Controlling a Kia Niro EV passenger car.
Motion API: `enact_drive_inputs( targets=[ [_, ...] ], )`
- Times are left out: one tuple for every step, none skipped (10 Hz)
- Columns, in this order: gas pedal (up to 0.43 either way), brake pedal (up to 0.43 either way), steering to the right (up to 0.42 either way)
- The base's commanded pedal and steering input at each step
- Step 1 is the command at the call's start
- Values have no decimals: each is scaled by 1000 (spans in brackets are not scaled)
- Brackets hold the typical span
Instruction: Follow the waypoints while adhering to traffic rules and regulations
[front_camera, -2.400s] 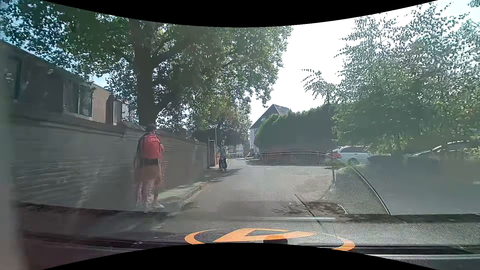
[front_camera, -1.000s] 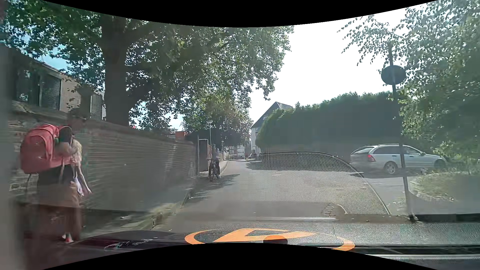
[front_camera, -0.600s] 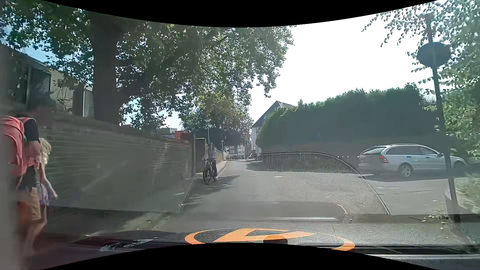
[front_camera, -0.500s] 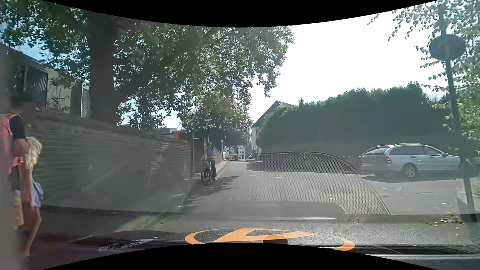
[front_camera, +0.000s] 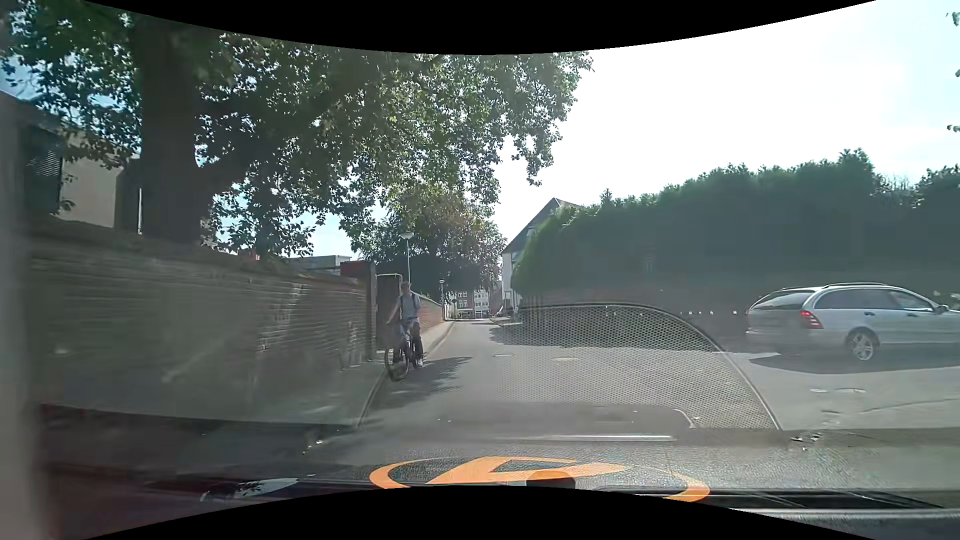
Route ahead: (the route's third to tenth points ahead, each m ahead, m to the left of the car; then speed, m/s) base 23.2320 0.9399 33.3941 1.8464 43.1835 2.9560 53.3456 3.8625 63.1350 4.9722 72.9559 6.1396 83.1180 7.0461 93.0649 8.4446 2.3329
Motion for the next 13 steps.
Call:
enact_drive_inputs(
  targets=[
    [0,0,17],
    [0,0,21],
    [0,0,27],
    [0,0,32],
    [0,0,36],
    [0,0,38],
    [0,0,38],
    [0,0,41],
    [0,0,45],
    [0,0,49],
    [0,0,54],
    [0,0,58],
    [8,0,62]
  ],
)
